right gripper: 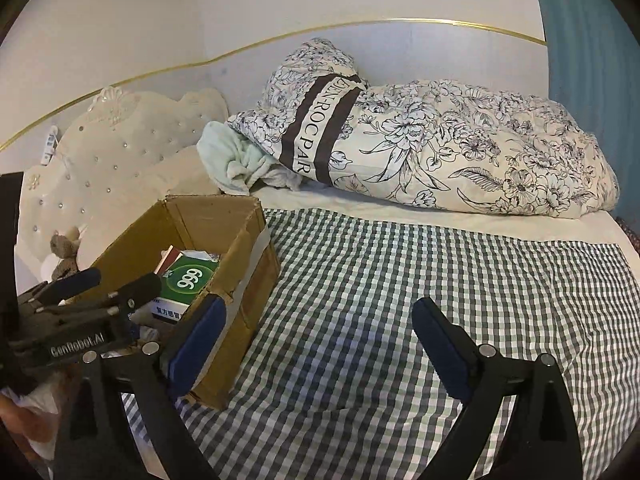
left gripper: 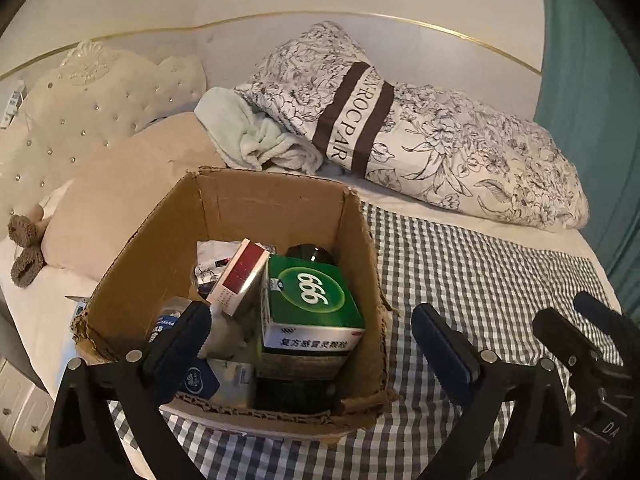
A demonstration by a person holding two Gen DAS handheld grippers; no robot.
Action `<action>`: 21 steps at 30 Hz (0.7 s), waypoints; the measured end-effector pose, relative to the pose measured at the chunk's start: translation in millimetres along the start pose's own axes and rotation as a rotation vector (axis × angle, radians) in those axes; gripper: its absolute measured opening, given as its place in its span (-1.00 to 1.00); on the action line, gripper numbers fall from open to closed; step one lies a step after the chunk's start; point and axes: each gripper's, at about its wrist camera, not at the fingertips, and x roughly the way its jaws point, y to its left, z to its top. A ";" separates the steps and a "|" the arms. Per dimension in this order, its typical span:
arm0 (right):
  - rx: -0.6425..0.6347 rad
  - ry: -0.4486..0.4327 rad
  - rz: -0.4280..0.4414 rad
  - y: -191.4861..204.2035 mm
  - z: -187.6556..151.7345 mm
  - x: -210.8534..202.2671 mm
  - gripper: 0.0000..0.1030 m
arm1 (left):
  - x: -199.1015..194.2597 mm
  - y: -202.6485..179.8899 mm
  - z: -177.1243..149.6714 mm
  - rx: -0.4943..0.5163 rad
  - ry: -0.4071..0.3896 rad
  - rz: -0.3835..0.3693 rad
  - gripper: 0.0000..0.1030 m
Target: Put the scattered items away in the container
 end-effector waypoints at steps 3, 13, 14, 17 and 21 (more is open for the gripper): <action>-0.002 0.000 -0.025 -0.7 -1.1 -3.5 0.85 | -2.5 -4.9 -4.5 0.019 0.006 -0.002 1.00; 0.030 0.019 -0.062 -9.4 -6.1 -9.4 0.86 | -18.5 -3.6 -3.8 0.010 -0.008 -0.012 1.00; 0.031 0.022 -0.068 -10.5 -6.5 -9.5 0.86 | -19.4 -3.8 -3.9 0.009 -0.011 -0.012 1.00; 0.048 0.025 -0.072 -14.9 -7.4 -9.0 0.86 | -21.0 -3.9 -5.1 0.017 -0.016 -0.012 1.00; 0.042 0.036 -0.075 -14.7 -8.8 -6.1 0.86 | -19.4 -2.9 -6.5 0.005 -0.008 -0.011 1.00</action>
